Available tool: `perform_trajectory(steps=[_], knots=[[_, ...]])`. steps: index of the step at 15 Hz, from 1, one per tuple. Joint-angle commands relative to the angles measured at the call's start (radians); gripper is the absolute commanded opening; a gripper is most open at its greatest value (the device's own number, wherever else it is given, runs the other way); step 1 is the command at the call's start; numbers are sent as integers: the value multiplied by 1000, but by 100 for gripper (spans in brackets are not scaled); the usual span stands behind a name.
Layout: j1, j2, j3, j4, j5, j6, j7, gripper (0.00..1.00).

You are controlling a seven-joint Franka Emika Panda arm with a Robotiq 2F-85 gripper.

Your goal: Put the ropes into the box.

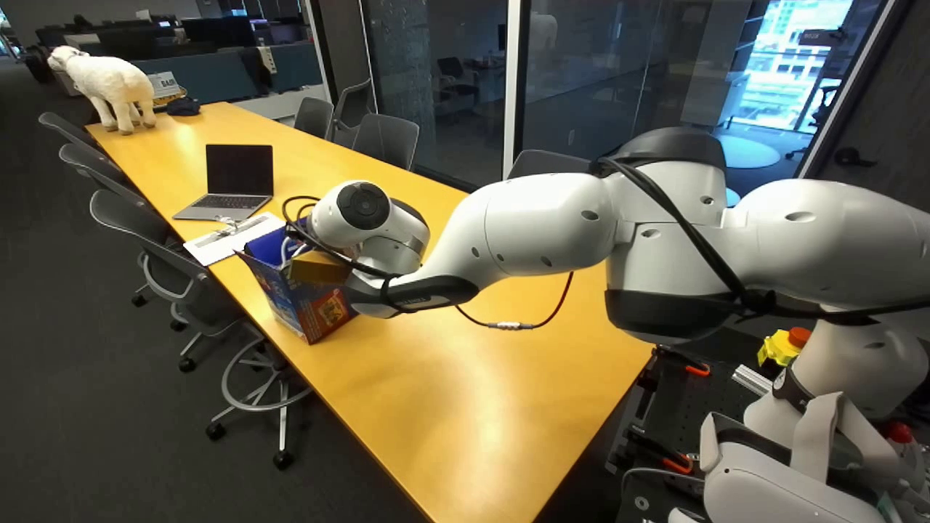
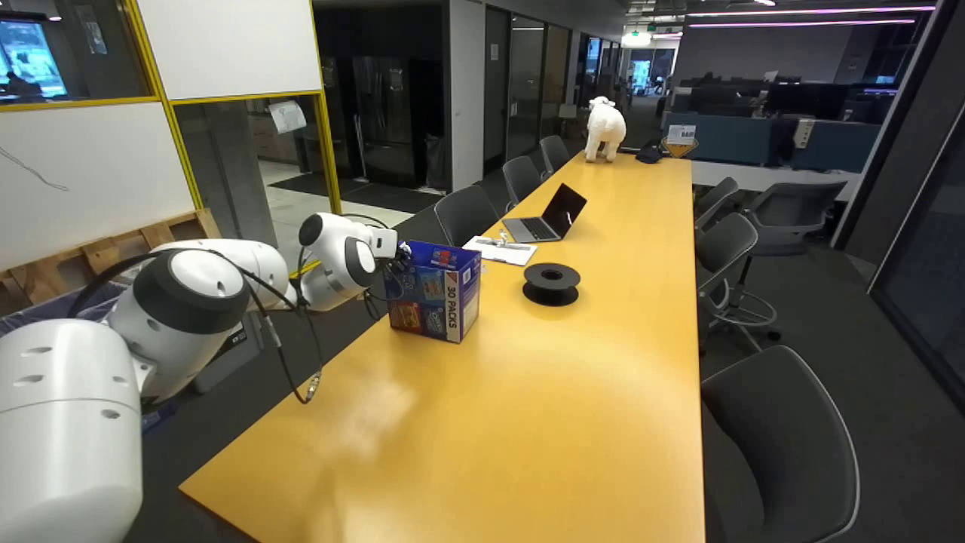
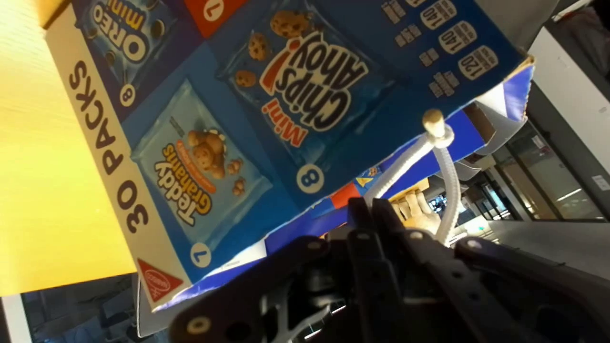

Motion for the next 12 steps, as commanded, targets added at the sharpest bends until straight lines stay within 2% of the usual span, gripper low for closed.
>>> perform_trajectory(steps=[1, 6, 7, 9, 10, 11, 12], knots=[[-64, 110, -33, 190, 6, -60, 80, 7], [-132, 172, -48, 358, -5, -153, 140, 6], [-142, 173, -44, 379, -5, -174, 144, 33], [-162, 174, -32, 415, -16, -213, 118, 41], [-189, 147, 25, 419, -122, -212, 163, 48], [-204, 145, 47, 442, -149, -227, 154, 56], [-200, 162, 24, 457, -89, -241, 104, 63]])
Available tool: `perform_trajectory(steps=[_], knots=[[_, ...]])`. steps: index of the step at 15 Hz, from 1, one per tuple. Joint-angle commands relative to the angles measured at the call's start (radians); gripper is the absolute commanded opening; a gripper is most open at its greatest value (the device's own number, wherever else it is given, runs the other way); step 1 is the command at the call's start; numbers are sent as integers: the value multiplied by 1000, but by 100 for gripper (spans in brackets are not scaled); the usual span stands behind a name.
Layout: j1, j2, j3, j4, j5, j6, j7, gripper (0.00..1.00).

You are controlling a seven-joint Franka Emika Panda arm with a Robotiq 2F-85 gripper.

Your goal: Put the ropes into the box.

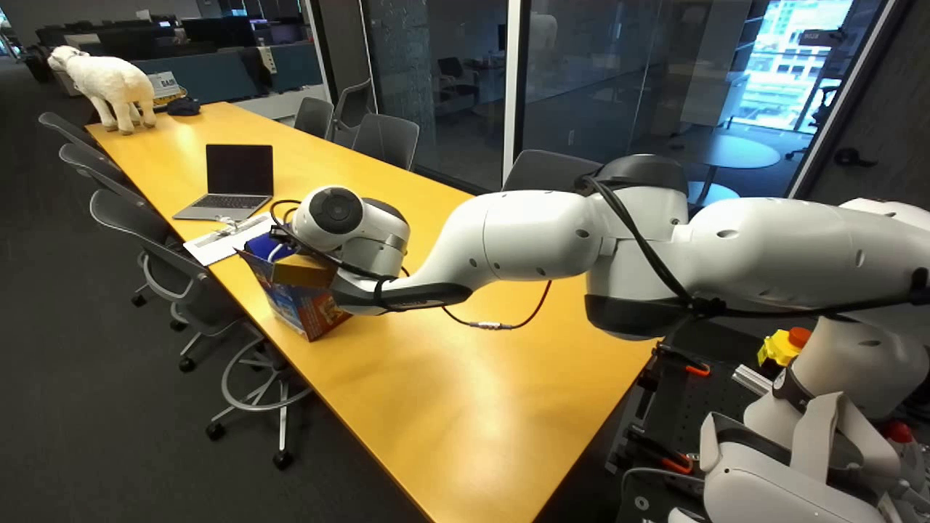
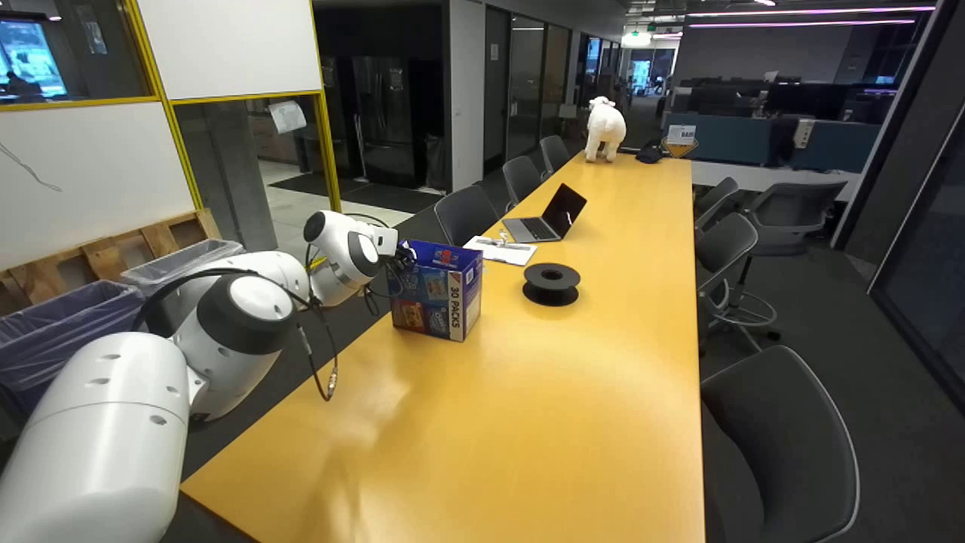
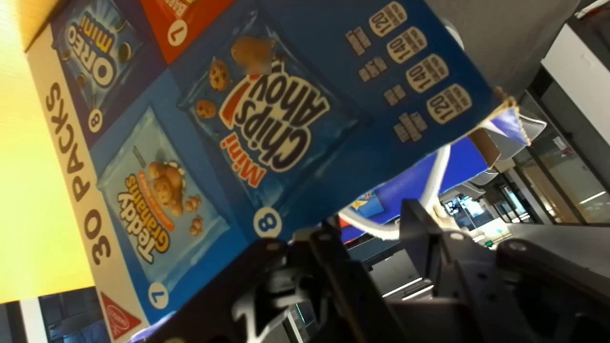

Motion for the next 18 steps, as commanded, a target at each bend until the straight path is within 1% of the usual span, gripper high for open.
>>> perform_trajectory(steps=[1, 2, 3, 5, 6, 7, 9, 12, 14, 15, 17, 18], knots=[[-66, 24, 30, 122, -15, -59, -31, 72], [-75, 16, 45, 130, -11, -72, -50, 78], [-84, 8, 59, 139, -11, -89, -72, 87], [-108, -19, 121, 148, -6, -122, -180, 99], [-123, -42, 172, 146, 3, -140, -266, 100], [-151, -80, 265, 148, -55, -165, -341, 100], [-168, -142, 341, 124, -71, -215, -482, 100], [-171, -269, 375, 54, -38, -274, -691, 100], [-170, -356, 398, 0, -37, -313, -826, 100], [-184, -414, 468, -41, -64, -337, -896, 100], [-177, -514, 487, -146, -21, -371, -1038, 100], [-185, -558, 510, -188, -8, -388, -1101, 100]])
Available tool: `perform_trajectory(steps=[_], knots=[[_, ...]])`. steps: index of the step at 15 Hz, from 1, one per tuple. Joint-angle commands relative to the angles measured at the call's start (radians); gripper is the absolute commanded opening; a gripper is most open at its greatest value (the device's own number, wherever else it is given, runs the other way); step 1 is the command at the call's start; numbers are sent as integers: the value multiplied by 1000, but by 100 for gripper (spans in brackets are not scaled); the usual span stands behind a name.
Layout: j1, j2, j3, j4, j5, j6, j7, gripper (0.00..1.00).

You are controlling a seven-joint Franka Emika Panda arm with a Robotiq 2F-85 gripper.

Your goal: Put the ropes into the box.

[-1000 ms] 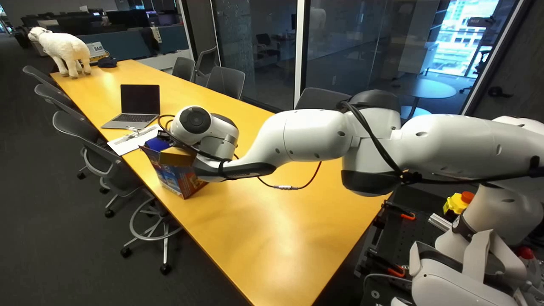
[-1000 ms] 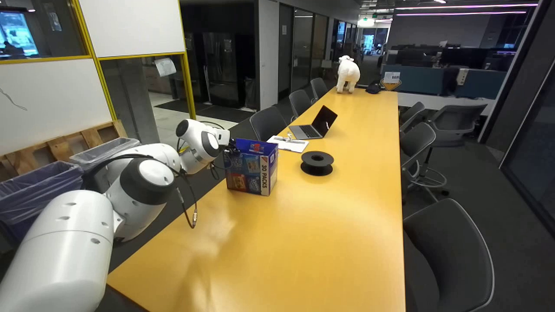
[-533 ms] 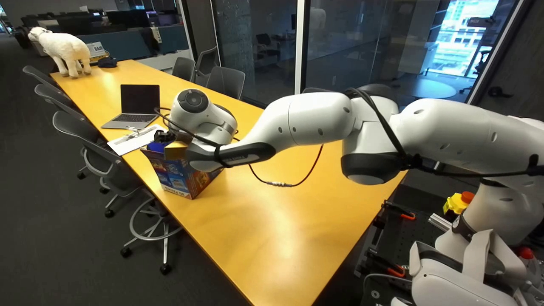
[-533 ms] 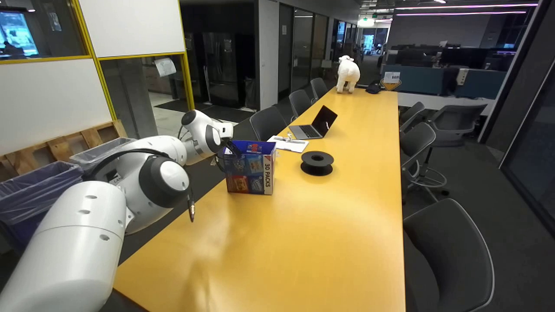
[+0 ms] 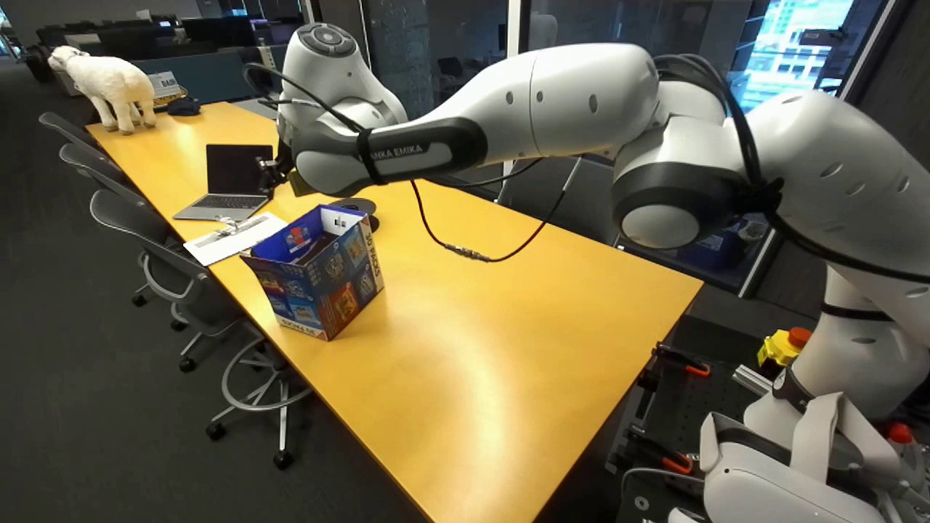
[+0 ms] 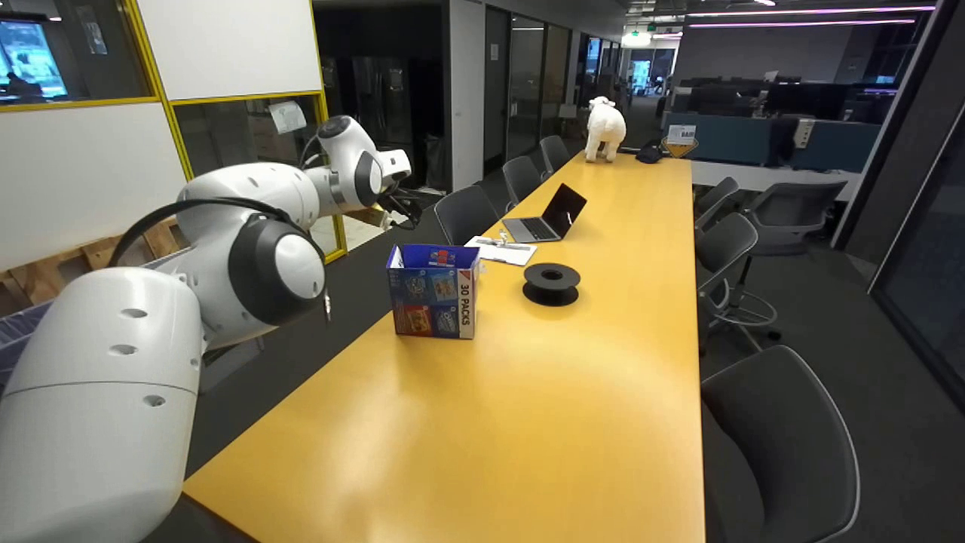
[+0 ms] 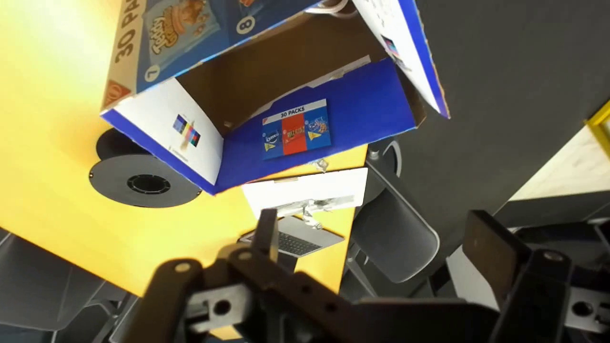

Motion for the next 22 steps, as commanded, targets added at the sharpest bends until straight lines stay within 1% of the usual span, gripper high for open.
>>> perform_trajectory(steps=[1, 4, 6, 10, 11, 12, 14, 16, 18, 22], knots=[[-5, -219, 94, -241, 42, -48, -255, 100], [-26, -350, 136, -375, 81, -114, -433, 100], [-42, -438, 152, -464, 102, -171, -547, 100], [-68, -616, 139, -639, 102, -345, -752, 100], [-201, -678, 296, -672, 4, -400, -753, 100], [-232, -715, 310, -702, -9, -463, -792, 100], [-319, -787, 361, -753, -44, -594, -848, 100], [-383, -867, 380, -819, -95, -686, -889, 100], [-439, -949, 381, -890, -138, -749, -940, 100], [-530, -1111, 348, -1049, -187, -816, -1090, 100]])
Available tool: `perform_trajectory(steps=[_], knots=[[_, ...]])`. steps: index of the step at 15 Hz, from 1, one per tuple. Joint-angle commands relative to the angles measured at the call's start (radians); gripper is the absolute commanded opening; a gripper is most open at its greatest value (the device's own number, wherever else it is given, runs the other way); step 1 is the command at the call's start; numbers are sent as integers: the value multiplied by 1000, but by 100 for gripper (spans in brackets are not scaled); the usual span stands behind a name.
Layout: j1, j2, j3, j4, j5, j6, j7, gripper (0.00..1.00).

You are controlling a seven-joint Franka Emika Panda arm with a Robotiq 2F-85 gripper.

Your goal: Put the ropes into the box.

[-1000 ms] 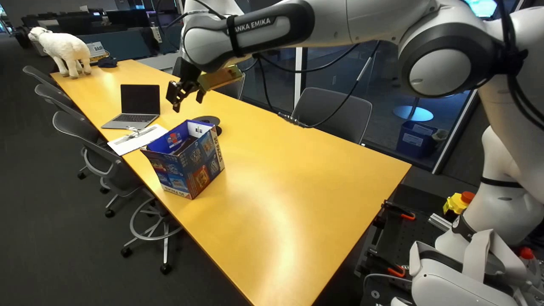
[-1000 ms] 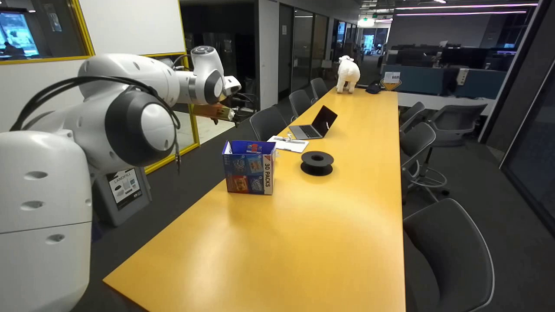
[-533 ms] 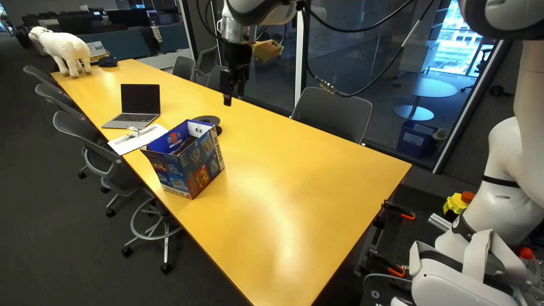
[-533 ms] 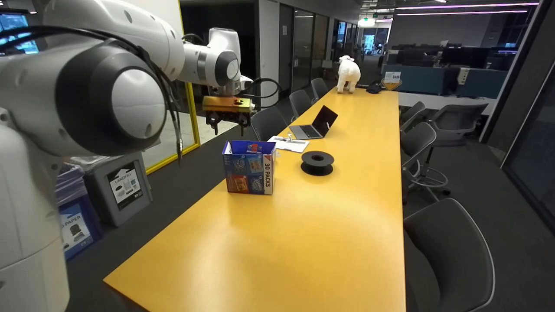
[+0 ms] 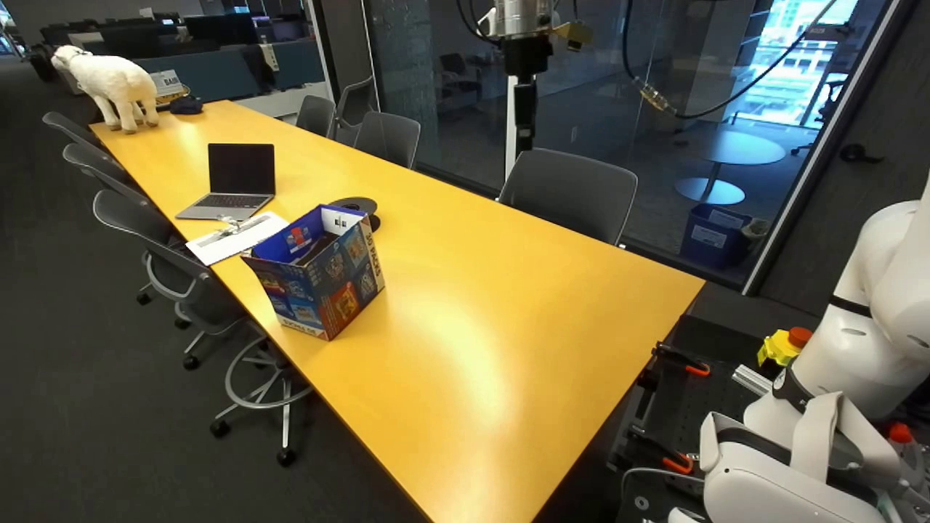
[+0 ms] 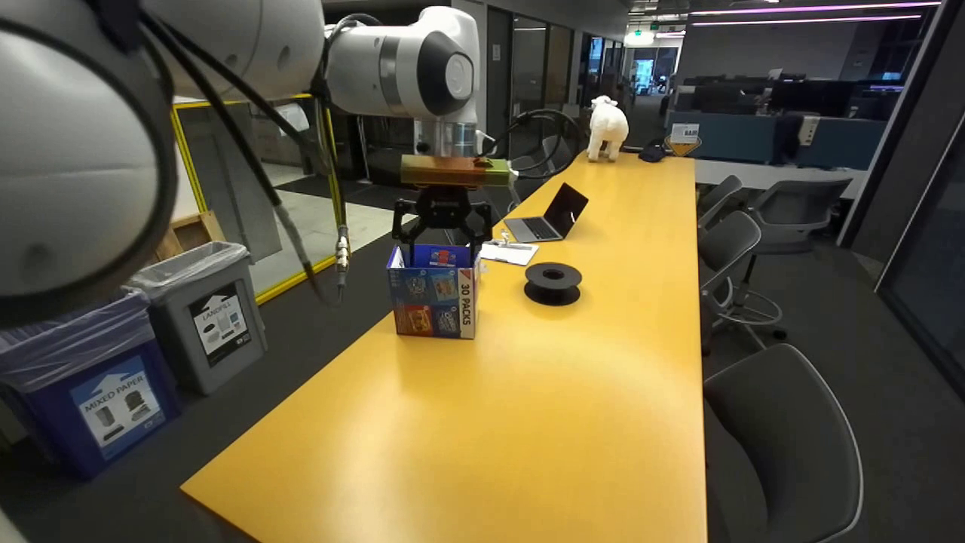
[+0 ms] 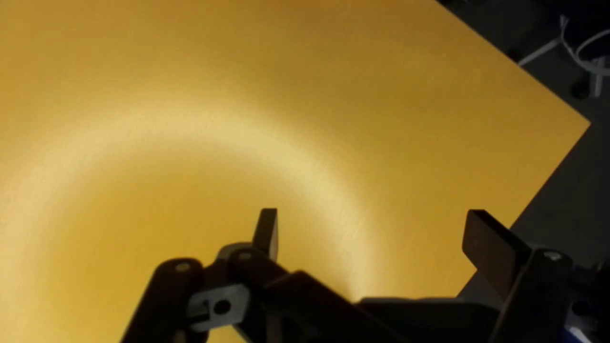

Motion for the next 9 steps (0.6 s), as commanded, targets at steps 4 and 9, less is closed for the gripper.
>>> perform_trajectory(steps=[4, 9], knots=[[-123, -319, -67, -338, -61, -25, -233, 100], [-189, -571, -164, -615, -102, 77, -310, 100]])
